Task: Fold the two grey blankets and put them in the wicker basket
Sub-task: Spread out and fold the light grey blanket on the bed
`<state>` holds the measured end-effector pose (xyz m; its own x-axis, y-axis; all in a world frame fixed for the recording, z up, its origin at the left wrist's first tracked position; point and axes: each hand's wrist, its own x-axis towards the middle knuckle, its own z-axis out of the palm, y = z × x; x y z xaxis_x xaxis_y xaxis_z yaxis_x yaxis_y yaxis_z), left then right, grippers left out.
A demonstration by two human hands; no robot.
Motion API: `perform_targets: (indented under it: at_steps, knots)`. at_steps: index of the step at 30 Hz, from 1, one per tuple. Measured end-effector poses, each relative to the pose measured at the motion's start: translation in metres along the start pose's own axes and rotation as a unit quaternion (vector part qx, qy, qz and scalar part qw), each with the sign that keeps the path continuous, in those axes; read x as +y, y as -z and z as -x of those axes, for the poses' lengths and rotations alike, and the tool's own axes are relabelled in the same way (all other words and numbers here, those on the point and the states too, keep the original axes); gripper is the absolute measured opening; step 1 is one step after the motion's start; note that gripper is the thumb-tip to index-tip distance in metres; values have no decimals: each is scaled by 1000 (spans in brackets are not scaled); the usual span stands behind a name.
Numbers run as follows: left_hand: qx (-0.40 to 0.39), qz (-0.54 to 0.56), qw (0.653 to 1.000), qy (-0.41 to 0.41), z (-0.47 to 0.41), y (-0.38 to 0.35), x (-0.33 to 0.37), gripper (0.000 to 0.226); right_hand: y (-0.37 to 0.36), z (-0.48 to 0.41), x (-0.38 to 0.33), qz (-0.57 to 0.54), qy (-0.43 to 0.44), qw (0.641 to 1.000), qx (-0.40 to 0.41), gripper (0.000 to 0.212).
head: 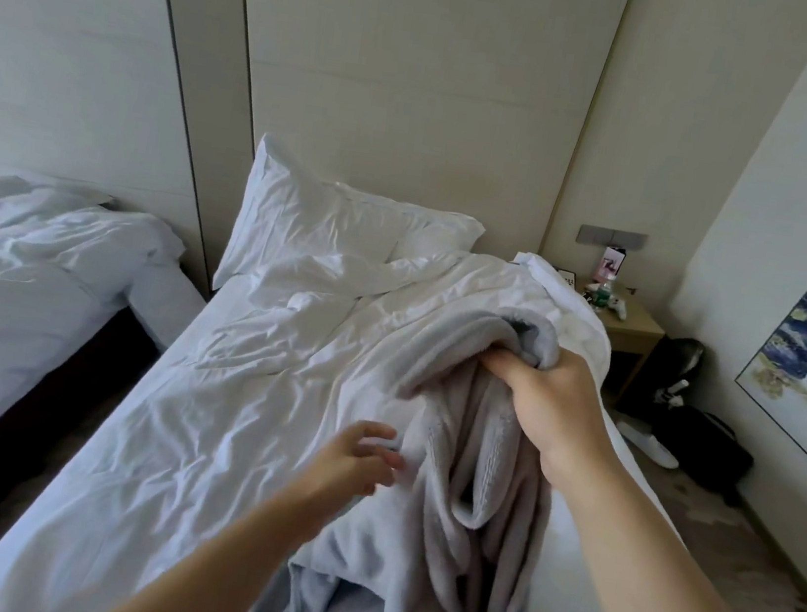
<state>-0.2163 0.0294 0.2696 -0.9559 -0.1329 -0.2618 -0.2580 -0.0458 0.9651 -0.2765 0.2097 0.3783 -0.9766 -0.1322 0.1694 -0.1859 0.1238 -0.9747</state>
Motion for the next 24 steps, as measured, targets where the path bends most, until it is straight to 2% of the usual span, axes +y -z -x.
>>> perform_targets:
  at_steps: [2, 3, 5, 7, 9, 11, 13, 14, 15, 16, 17, 19, 21, 23, 24]
  knots:
    - [-107, -10, 994, -29, 8, -23, -3, 65, -2, 2, 0, -19, -22, 1000, 10, 25]
    - [-135, -32, 990, -31, 10, -35, -6, 70, -5, 4, -2, -28, -34, 999, 5, 29]
    - [-143, -75, 987, -16, 13, -49, -10, 66, -11, 7, -4, -59, -48, 997, -6, 25]
    - [-147, -129, 980, -24, 14, -53, -16, 48, -14, 8, -8, -95, -53, 994, -12, 14]
    - [-143, -139, 979, -45, 13, -46, -24, 37, -13, 7, -12, -138, -53, 989, -2, 9]
    - [-152, -123, 980, -47, 10, -41, -34, 44, -7, 4, -15, -178, -58, 982, 28, 12]
    - [-91, -143, 984, -50, 6, -39, -47, 62, -1, 1, -15, -207, -66, 974, 65, 17]
    - [-25, -151, 987, -51, 5, -40, -54, 53, 3, 0, -14, -215, -69, 970, 86, 17]
    - [58, -132, 988, -46, 3, -41, -61, 33, 5, -1, -13, -221, -72, 966, 108, 17]
    - [134, -84, 987, -26, 3, -42, -62, 19, 7, -3, -10, -228, -71, 963, 128, 17]
    - [185, -22, 982, -8, 2, -42, -59, 21, 9, -4, -8, -238, -67, 958, 144, 17]
    - [213, 62, 975, 14, -5, -37, -55, 25, 14, -7, -2, -250, -59, 951, 172, 17]
    - [191, 70, 979, 13, -12, -24, -51, 25, 23, -13, 7, -243, -62, 947, 203, 16]
    - [95, 20, 995, 6, -17, -3, -50, 52, 39, -19, 20, -239, -54, 936, 254, 12]
    - [42, -62, 997, -18, -20, 9, -51, 68, 48, -22, 29, -229, -46, 928, 289, 10]
